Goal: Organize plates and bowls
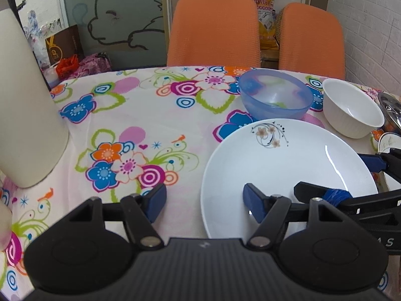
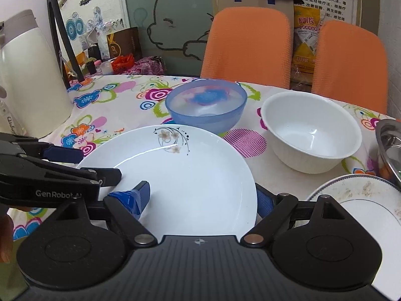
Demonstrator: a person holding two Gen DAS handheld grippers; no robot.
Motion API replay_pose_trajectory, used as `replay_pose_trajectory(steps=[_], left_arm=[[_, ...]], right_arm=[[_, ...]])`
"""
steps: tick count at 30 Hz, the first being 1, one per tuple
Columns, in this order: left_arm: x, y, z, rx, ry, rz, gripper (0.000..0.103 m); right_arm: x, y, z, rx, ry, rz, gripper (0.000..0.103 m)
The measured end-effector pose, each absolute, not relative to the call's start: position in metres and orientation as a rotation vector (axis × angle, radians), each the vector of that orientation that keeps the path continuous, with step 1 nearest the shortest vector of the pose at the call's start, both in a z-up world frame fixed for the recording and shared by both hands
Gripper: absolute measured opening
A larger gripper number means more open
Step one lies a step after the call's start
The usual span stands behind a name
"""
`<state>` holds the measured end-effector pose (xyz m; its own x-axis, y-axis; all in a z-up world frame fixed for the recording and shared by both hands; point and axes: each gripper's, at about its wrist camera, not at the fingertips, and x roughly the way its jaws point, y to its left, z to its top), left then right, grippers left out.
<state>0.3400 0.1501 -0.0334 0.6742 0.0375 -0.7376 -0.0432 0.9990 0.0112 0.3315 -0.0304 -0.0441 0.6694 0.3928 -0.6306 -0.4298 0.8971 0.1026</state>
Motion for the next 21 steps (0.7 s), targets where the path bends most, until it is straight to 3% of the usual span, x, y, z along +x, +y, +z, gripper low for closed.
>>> replay_pose_trajectory(steps=[9, 14, 17, 21], left_arm=[[0.335, 0.138, -0.036, -0.002, 0.806, -0.005, 0.071], [0.33, 0.138, -0.036, -0.031, 0.802, -0.004, 0.057], [0.334, 0.14, -0.031, -0.086, 0.833, 0.022, 0.039], [0.332, 0.139, -0.009, -0.077, 0.801, 0.049, 0.032]], right_arm=[[0.307, -0.026, -0.054, -0.099, 0.652, 0.464, 0.074], [0.3, -0.029, -0.056, -0.104, 0.612, 0.467, 0.074], [0.3, -0.028, -0.056, -0.105, 0.606, 0.47, 0.073], [0.309, -0.027, -0.05, -0.062, 0.645, 0.465, 0.069]])
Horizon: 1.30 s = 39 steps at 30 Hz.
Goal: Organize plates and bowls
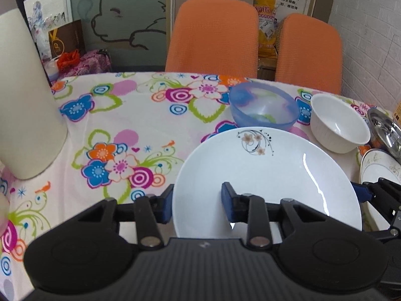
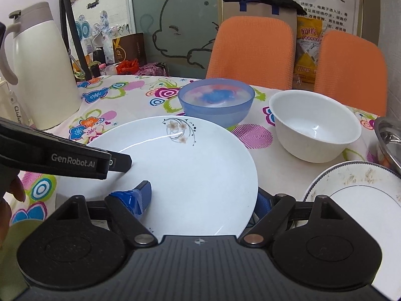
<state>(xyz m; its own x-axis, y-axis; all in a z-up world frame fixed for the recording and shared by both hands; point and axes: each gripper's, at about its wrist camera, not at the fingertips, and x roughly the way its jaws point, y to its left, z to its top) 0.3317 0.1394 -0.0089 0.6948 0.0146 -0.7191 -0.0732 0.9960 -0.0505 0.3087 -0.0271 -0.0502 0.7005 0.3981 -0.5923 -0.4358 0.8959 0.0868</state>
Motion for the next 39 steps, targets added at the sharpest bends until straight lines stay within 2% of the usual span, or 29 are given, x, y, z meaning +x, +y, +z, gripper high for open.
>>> replay_pose_trajectory(steps=[5, 10, 20, 25, 31, 33, 35, 39], left_arm=[[0.3, 0.141, 0.027, -0.084, 0.735, 0.029, 0.032], [0.242, 0.141, 0.034, -0.062, 0.726, 0.04, 0.032], [0.148, 0.144, 0.0, -0.065, 0.76, 0.084, 0.032], [0.141, 0.149, -0.018, -0.092, 0.767, 0.091, 0.032], [0.14, 0.144, -0.025, 0.0, 0.706, 0.113, 0.033], [0.139, 0.146, -0.024, 0.002, 0.685, 0.117, 0.037], [0.137, 0.152, -0.018, -0.01, 0.653, 0.139, 0.065], [0.133, 0.165, -0.001, -0.061, 0.6, 0.166, 0.066]], right_arm=[[0.289, -0.029, -0.018, -0.03, 0.565, 0.462, 0.069], [0.245, -0.029, 0.004, -0.025, 0.526, 0.474, 0.07], [0.153, -0.023, -0.022, 0.05, 0.569, 0.506, 0.07], [0.139, -0.018, -0.036, 0.048, 0.57, 0.486, 0.07], [0.136, -0.01, -0.052, 0.01, 0.56, 0.484, 0.07], [0.137, -0.011, -0.055, 0.015, 0.553, 0.492, 0.07], [0.139, -0.015, -0.056, 0.042, 0.555, 0.504, 0.069], [0.142, -0.029, -0.053, 0.179, 0.564, 0.515, 0.069]])
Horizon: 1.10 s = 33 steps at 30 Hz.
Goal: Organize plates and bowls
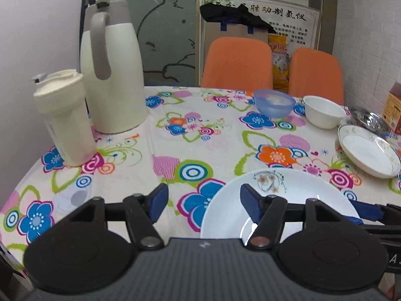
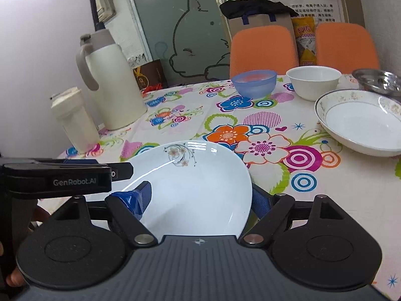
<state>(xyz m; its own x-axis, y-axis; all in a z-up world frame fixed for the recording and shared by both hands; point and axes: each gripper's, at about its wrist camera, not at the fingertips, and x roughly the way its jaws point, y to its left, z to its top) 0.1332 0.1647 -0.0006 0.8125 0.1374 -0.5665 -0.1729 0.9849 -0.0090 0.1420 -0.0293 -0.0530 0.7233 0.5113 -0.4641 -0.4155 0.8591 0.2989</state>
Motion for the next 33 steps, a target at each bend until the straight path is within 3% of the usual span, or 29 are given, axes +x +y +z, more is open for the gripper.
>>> replay_pose_trajectory(steps=[4, 13, 25, 33], left_arm=[[0.143, 0.163, 0.012, -0.07, 0.601, 0.136, 0.067], [0.213, 0.096, 0.016, -0.085, 0.741, -0.163, 0.069], [0.352, -0.015, -0.025, -0.052, 0.957, -0.362, 0.07], [0.363, -0.037, -0.033, 0.033, 0.93, -0.339, 0.069]], right_arm=[[0.139, -0.044, -0.044, 0.26, 0.528, 0.49, 0.07], [0.15, -0.133, -0.004, 0.12, 0.444, 0.281, 0.071], [0.256, -0.205, -0.038, 0.055, 0.641, 0.106, 0.071], [0.28, -0.2, -0.054, 0.039, 0.706, 0.147, 0.072]])
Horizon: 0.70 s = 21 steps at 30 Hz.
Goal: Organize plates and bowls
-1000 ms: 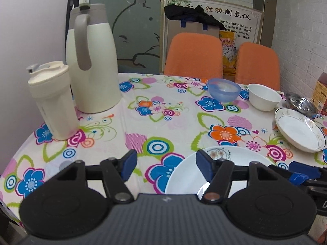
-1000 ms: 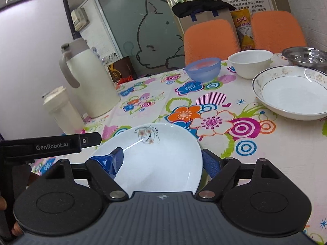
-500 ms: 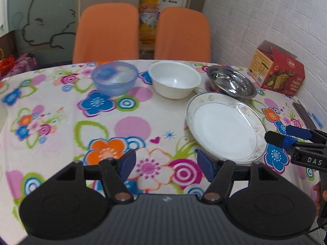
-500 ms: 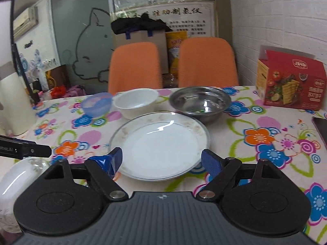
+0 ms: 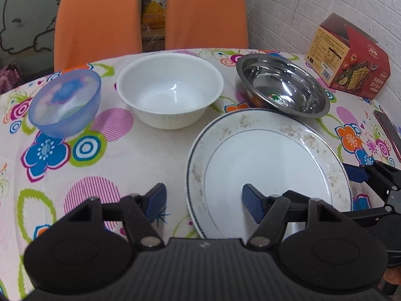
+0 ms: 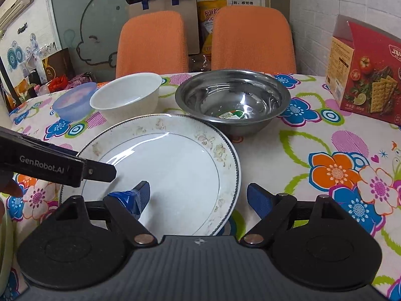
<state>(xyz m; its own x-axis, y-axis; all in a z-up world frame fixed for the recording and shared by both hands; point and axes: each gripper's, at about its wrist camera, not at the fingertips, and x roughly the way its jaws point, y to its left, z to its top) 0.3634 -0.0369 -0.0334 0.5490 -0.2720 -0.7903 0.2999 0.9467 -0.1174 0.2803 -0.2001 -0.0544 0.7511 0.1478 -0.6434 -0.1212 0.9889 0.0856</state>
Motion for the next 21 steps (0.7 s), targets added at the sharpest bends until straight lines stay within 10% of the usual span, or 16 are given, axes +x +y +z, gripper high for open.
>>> replay_pose_trajectory(steps=[10, 21], left_arm=[[0.351, -0.042, -0.028, 0.047, 0.937, -0.289, 0.027], [0.268, 0.025, 0.026, -0.021, 0.85, -0.236, 0.027]], right_arm=[[0.269, -0.187, -0.062, 0.012, 0.634, 0.18, 0.07], [0.213, -0.15, -0.023, 0.014, 0.563, 0.202, 0.069]])
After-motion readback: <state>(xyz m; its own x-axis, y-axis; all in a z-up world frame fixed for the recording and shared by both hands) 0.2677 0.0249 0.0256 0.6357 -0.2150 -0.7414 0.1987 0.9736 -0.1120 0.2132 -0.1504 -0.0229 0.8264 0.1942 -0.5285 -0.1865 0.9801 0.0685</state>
